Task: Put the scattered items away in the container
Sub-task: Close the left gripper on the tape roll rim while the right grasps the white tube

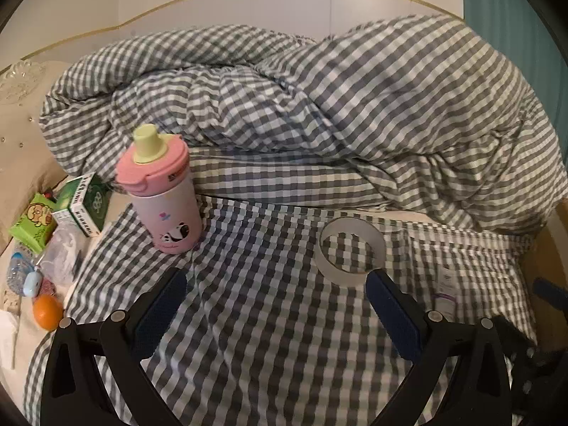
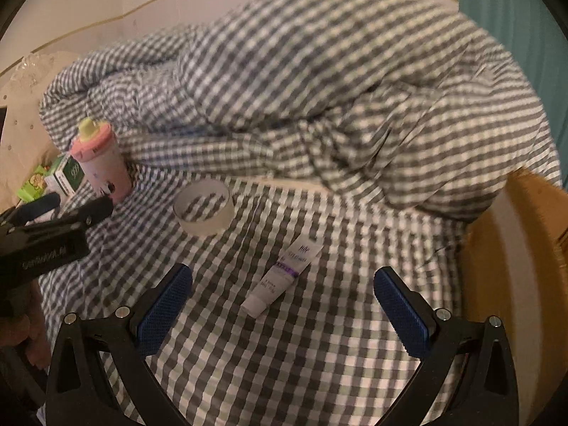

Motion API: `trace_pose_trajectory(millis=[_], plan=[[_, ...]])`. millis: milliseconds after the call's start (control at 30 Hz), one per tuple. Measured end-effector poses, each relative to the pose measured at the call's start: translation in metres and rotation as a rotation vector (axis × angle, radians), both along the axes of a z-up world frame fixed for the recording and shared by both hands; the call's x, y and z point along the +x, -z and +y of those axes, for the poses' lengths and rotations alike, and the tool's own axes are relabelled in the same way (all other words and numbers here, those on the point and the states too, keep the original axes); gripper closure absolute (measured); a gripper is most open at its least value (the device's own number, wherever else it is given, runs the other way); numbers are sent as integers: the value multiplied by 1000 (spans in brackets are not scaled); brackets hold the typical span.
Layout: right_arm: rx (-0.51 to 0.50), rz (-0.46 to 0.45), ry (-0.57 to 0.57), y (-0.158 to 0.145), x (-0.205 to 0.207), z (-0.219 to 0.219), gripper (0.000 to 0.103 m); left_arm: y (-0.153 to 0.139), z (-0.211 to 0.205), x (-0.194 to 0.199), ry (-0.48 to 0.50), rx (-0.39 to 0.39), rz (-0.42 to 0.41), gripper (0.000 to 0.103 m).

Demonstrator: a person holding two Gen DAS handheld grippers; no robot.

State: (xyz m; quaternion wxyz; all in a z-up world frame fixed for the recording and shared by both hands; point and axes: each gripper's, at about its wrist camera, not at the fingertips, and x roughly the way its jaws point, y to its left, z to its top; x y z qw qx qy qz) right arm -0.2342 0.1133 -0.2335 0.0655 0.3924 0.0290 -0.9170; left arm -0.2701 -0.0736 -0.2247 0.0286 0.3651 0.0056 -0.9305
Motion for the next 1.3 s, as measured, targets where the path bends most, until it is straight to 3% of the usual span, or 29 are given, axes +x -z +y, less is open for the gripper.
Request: trace_pose_trajectory(millis=[433,867,1133,1300], plan=[[-9,-81,4,55,-32,1,2,49,3,-63,2,3,-50,0],[3,-133,-6,87,-48,-5,5,85,11,-101,0,5,-105,10],[20,-142,-5,99,-50,-11,7,99,13,-106,19,24,-138,25],[25,-137,-8,99,-50,-13,12,99,18,-102,48,20,-127,55]])
